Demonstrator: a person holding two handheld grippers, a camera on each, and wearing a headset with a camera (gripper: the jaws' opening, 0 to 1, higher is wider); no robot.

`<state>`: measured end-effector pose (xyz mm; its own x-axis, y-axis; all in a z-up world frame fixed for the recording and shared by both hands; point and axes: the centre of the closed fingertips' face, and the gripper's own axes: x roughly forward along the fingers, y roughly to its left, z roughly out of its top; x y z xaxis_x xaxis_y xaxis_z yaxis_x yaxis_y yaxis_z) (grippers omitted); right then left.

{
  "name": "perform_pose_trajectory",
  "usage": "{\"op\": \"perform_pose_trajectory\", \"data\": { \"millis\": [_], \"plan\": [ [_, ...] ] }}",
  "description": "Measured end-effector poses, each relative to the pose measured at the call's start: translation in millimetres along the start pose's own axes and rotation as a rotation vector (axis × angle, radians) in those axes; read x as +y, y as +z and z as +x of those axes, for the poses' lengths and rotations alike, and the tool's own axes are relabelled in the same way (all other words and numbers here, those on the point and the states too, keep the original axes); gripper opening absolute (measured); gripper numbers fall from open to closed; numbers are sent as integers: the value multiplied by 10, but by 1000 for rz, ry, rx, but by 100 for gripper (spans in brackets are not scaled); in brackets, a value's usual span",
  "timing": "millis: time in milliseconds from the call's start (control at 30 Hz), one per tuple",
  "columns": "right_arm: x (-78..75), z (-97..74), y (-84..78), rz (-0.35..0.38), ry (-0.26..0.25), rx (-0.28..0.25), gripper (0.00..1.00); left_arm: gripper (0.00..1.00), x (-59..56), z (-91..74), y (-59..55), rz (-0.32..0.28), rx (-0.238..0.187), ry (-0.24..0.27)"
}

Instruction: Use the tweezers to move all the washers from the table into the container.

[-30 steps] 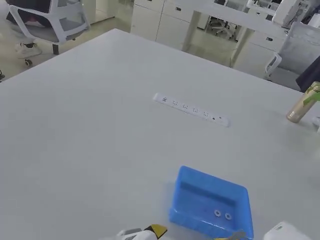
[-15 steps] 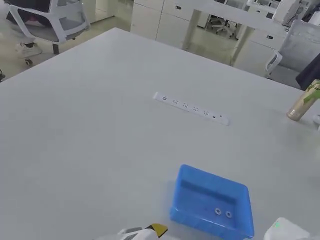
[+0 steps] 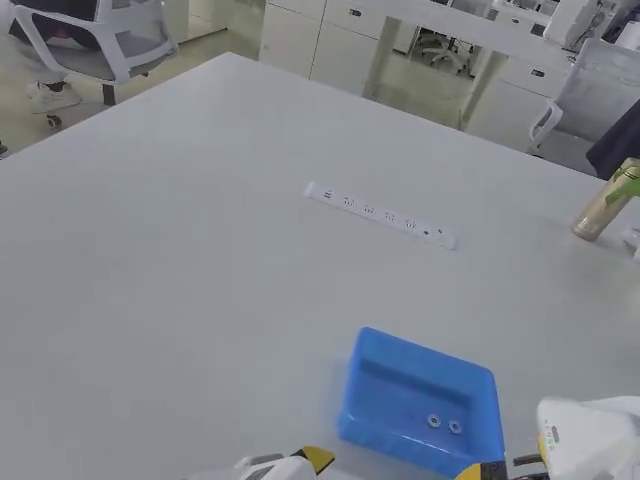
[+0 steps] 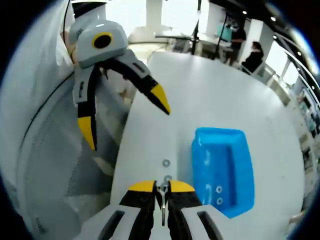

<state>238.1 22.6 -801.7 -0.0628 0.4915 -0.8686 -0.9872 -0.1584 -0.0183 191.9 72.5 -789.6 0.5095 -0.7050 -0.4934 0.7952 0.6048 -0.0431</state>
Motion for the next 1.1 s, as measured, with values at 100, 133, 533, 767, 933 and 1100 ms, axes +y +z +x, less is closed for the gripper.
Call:
{"op": "perform_pose_trajectory", "data": {
  "millis": [100,133,533,767,933,1100],
  "plan": [
    [-25,-49,25,-23,23,0,5,77,0,-1,0,-1,-1,0],
    [-39,-75,28,-47,31,7,5,77,-1,-1,-1,0,0,0],
    [-561,-257,107,-37,-74,-51,4,77,-5,0,-4,0,1,-1],
    [-862,-125,88,-21,-102,-46,4,77,-7,1,-2,1,2,-2],
    [-970,-2,80,-25,-86,-28,4,77,-21,4,-4,5,4,-8],
    [-1048,136,19,-14,-57,-4,4,77,-14,2,-5,0,3,-5]
  ]
}}
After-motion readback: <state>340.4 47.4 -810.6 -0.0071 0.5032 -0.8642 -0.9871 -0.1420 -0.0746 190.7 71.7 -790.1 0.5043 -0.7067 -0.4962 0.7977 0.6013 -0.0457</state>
